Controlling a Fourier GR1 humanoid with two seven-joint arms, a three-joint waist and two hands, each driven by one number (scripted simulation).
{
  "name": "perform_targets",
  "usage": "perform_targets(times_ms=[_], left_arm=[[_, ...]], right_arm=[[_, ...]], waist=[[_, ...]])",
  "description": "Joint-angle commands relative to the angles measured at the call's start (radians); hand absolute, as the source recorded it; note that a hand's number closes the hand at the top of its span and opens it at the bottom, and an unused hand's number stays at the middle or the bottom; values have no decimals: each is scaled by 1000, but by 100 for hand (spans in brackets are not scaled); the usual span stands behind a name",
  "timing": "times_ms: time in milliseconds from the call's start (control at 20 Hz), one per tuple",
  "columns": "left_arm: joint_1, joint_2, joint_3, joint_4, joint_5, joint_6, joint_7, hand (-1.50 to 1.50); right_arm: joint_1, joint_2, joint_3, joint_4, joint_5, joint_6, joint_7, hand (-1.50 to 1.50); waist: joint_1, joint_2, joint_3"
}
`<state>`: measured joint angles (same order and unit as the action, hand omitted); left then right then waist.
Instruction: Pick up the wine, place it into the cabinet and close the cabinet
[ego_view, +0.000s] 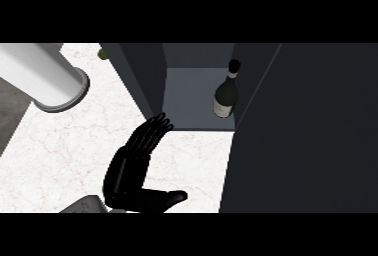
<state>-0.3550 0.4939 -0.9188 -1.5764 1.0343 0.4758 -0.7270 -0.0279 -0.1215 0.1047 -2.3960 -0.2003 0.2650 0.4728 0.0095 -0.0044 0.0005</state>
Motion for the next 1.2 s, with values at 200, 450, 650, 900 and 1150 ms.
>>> perform_targets(times_ms=[200, 450, 650, 900, 1150], left_arm=[[152, 218, 94, -230, 6, -88, 49, 150], [329, 367, 161, -294, 27, -206, -19, 150], [397, 431, 242, -331, 66, -242, -31, -150], [525, 484, 339, -256, 123, -405, -113, -150], [613, 544, 429, -282, 181, -447, -141, -150]], right_arm=[[56, -27, 65, -117, -159, 56, 112, 150], [101, 30, 246, -133, -73, 56, 98, 150], [49, 70, 420, -176, -9, -5, 211, 150], [-45, 120, 647, -96, 103, -112, 236, 150], [-174, 120, 794, -4, 174, -230, 304, 150]], waist=[[-3, -1, 0], [4, -3, -1], [3, -5, -2], [8, -6, -4], [25, -8, -5]])
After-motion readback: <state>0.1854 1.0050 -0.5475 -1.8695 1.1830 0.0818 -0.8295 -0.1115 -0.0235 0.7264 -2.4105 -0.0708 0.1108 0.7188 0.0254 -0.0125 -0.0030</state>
